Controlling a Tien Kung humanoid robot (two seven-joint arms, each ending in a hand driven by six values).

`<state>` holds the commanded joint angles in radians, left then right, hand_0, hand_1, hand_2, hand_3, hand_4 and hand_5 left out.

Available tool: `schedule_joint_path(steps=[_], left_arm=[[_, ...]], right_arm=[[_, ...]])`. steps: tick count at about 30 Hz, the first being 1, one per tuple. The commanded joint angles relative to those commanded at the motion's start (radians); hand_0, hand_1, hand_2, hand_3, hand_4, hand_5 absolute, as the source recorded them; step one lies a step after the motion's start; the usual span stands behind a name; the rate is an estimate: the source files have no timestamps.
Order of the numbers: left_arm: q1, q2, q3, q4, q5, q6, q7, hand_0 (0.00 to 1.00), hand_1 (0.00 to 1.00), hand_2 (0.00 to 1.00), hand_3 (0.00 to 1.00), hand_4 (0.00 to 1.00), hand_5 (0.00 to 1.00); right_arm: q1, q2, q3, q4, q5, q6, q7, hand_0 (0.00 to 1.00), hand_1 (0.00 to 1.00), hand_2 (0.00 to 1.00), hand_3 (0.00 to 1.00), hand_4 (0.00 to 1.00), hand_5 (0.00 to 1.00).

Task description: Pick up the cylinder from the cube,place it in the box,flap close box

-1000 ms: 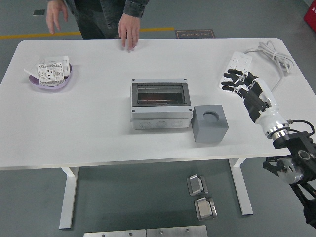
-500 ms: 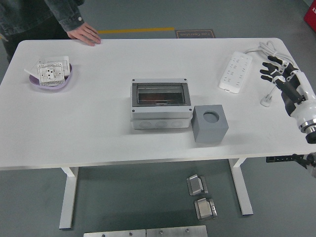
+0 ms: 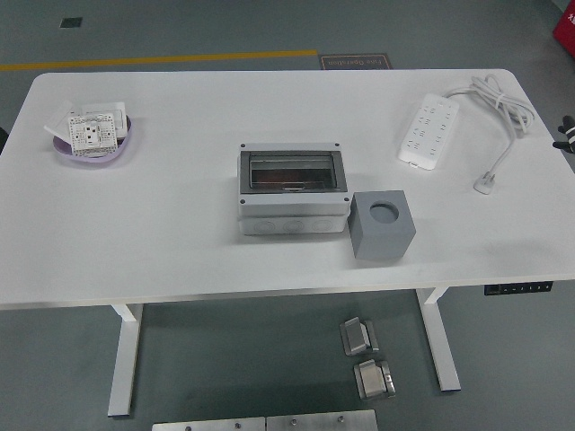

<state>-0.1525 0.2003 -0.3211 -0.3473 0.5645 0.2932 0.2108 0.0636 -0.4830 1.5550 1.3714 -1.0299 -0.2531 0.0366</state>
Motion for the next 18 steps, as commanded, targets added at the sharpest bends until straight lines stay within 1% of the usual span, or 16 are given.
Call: schedule_joint_path(steps=[2, 3, 8, 9, 13, 14, 18], left_arm=[[0.000, 0.000, -0.001, 0.000, 0.000, 0.000, 0.000, 0.620, 0.626, 0.594, 0.684, 0.713, 0.263], [0.000, 0.000, -0.001, 0.000, -0.001, 0.000, 0.000, 0.620, 0.627, 0.595, 0.684, 0.713, 0.263], [0.001, 0.002, 0.003, 0.002, -0.006, 0.000, 0.000, 0.620, 0.627, 0.595, 0.684, 0.713, 0.263], [0.001, 0.003, 0.005, 0.002, -0.008, 0.000, 0.000, 0.620, 0.626, 0.595, 0.684, 0.713, 0.262], [0.002, 0.005, 0.010, 0.003, -0.013, 0.000, 0.000, 0.620, 0.626, 0.595, 0.684, 0.713, 0.262], [0.002, 0.005, 0.011, 0.004, -0.014, 0.000, 0.000, 0.620, 0.627, 0.594, 0.684, 0.713, 0.262], [0.001, 0.005, 0.010, 0.003, -0.013, 0.000, 0.000, 0.620, 0.627, 0.594, 0.684, 0.713, 0.262]], right_arm=[[0.000, 0.001, 0.009, -0.007, 0.008, 0.011, 0.006, 0.730, 0.460, 0.574, 0.998, 0.750, 0.514], [0.000, 0.002, 0.014, -0.009, 0.012, 0.018, 0.011, 0.742, 0.556, 0.680, 0.998, 0.750, 0.542], [0.003, -0.001, 0.027, -0.014, 0.042, 0.066, 0.048, 0.742, 0.556, 0.680, 0.998, 0.750, 0.542], [0.004, -0.001, 0.027, -0.013, 0.055, 0.077, 0.057, 0.779, 0.727, 0.786, 0.934, 0.764, 0.561], [0.016, 0.003, 0.023, 0.009, 0.143, 0.131, 0.095, 0.779, 0.727, 0.786, 0.934, 0.764, 0.561], [0.019, 0.005, 0.021, 0.018, 0.162, 0.143, 0.098, 0.838, 0.806, 0.863, 0.913, 0.775, 0.533], [0.020, 0.012, 0.003, 0.079, 0.237, 0.219, 0.080, 0.838, 0.806, 0.863, 0.913, 0.775, 0.533]])
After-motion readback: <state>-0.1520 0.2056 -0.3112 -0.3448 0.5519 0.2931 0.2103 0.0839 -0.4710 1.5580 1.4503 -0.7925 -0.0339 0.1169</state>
